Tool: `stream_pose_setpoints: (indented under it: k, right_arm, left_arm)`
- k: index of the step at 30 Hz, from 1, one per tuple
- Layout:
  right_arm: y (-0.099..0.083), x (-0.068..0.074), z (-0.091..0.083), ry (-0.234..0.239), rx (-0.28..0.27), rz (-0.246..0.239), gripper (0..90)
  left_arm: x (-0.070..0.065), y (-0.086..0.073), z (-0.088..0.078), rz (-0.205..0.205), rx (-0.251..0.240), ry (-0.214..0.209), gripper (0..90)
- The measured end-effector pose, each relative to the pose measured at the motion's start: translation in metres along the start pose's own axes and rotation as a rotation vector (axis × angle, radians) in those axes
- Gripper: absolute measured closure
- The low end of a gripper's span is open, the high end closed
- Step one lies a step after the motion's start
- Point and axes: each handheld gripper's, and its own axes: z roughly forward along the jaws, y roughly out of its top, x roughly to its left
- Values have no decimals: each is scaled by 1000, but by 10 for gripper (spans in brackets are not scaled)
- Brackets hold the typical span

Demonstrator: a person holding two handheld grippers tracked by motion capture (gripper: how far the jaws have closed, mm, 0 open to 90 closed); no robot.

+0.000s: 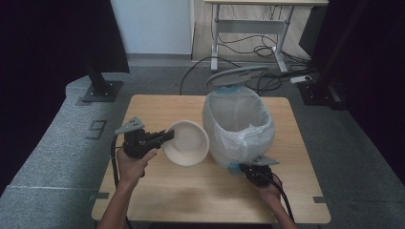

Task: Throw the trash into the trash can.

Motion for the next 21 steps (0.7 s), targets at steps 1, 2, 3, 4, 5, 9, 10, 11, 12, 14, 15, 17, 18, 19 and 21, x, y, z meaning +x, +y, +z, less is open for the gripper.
stream_pose_setpoints:
  k: [1,2,3,4,5,9,10,11,12,14,15,17,18,19,21]
  right_arm:
    - [0,0,0,0,0,0,897]
    - [0,0,0,0,0,0,897]
    - [0,0,0,0,0,-1,897]
    - [0,0,0,0,0,-1,897]
    - [0,0,0,0,0,0,897]
    - [0,0,0,0,0,0,897]
    - [0,0,0,0,0,1,897]
    - [0,0,0,0,0,1,897]
    - [0,0,0,0,0,1,897]
    - [0,0,0,-1,0,0,897]
    - [0,0,0,0,0,0,897]
    - [0,0,0,0,0,1,897]
    - [0,0,0,0,0,1,897]
    - [0,0,0,0,0,1,897]
    - [0,0,0,1,0,1,897]
  left_arm:
    - [0,0,0,0,0,0,836]
    - [-1,1,1,1,1,-1,836]
    - [-1,2,2,3,3,-2,836]
    - [-1,2,2,3,3,-2,836]
    - [-2,2,2,7,5,-2,836]
    - [-3,5,4,11,4,-5,836]
    - [-3,6,4,14,5,-5,836]
    - [-3,6,4,14,5,-5,836]
    - [-4,6,5,12,1,-7,836]
    - [-5,7,6,11,0,-8,836]
    - [-5,7,6,13,1,-9,836]
    - [-5,8,8,15,3,-11,836]
    - [-6,9,8,16,5,-10,836]
    - [-6,9,9,17,7,-11,836]
    - [-7,11,10,18,5,-14,836]
